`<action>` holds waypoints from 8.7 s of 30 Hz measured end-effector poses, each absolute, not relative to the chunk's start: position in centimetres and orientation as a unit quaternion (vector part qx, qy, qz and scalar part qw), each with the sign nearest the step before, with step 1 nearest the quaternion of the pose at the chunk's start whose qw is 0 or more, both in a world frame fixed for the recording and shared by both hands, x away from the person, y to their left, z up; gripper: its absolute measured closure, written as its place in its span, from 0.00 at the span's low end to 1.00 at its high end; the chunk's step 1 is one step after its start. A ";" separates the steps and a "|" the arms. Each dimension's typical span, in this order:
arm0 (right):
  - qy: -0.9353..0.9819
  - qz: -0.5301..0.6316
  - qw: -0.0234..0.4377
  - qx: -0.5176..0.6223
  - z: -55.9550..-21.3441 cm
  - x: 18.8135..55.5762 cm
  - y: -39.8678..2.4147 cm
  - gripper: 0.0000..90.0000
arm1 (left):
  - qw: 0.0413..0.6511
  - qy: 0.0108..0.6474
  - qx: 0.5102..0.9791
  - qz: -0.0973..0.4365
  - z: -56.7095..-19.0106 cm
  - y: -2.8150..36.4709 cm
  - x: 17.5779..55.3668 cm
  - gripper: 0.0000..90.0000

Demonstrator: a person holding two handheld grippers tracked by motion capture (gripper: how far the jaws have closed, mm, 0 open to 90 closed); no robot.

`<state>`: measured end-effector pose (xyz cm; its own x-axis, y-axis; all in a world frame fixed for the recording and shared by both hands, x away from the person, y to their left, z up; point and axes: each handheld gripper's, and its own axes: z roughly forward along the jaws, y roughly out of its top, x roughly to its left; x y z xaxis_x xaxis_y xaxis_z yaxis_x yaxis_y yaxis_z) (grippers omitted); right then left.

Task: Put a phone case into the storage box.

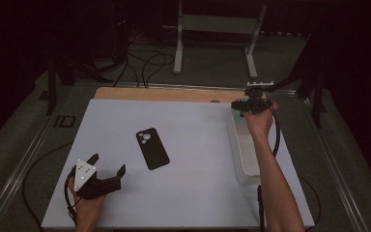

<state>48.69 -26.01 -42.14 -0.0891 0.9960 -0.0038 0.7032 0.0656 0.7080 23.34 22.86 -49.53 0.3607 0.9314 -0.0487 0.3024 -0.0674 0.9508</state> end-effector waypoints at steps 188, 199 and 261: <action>0.695 0.528 0.301 0.386 -46.8 24.0 -26.5 0.12 | 0.506 0.446 0.680 0.287 -48.7 25.7 23.5 0.00; 0.695 0.532 0.277 0.397 -46.7 24.3 -26.2 0.10 | 0.506 0.446 0.684 0.277 -47.0 25.8 24.7 0.00; 0.726 0.516 0.251 0.380 -47.3 24.7 -25.8 0.10 | 0.261 0.421 0.861 0.114 -52.2 18.9 38.7 0.06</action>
